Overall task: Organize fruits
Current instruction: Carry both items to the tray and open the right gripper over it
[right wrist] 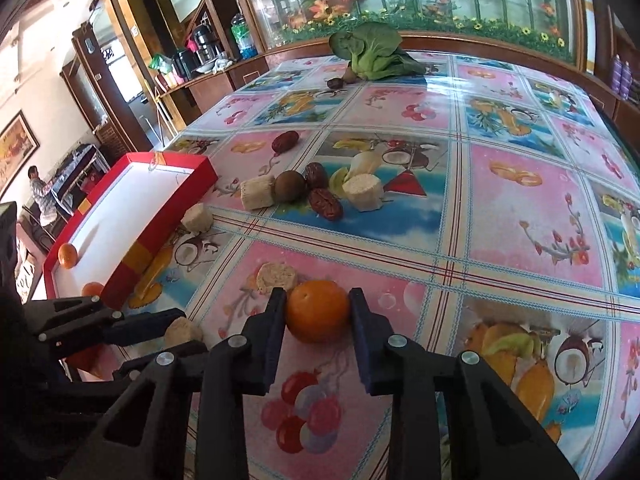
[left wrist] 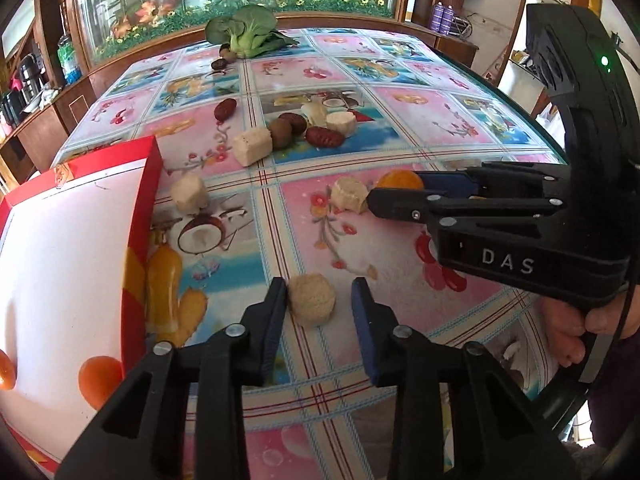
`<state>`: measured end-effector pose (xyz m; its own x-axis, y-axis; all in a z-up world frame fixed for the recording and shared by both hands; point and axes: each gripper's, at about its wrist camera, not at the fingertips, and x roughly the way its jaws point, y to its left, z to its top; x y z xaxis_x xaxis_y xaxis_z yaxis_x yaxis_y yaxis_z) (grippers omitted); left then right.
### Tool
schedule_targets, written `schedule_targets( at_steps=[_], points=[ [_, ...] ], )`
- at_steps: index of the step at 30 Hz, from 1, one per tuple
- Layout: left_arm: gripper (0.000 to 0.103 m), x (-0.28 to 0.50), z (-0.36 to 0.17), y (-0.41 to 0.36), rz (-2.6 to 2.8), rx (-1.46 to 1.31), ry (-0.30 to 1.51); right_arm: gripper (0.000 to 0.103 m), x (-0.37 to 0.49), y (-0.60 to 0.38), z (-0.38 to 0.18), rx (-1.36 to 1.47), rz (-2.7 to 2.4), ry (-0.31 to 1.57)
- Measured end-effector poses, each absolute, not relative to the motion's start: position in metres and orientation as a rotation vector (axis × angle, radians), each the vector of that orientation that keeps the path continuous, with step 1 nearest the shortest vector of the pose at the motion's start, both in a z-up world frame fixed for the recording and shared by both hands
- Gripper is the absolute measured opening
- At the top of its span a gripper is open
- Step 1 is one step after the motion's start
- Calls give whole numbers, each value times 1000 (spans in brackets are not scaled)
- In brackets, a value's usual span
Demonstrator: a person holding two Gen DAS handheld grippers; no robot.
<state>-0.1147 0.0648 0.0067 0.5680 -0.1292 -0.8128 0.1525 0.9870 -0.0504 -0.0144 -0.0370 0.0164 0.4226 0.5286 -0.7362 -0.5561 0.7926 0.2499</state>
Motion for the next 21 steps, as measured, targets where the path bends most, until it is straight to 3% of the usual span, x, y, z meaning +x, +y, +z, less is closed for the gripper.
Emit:
schedule_targets(
  at_steps=[3, 12, 21],
  points=[
    [26, -114, 7, 65, -156, 27, 951, 30, -18, -38, 21, -24, 682, 879],
    [26, -124, 13, 71, -122, 1, 926, 30, -19, -50, 34, 29, 644, 781],
    [26, -166, 67, 107, -25, -24, 755, 30, -18, -57, 37, 71, 618, 751]
  ],
)
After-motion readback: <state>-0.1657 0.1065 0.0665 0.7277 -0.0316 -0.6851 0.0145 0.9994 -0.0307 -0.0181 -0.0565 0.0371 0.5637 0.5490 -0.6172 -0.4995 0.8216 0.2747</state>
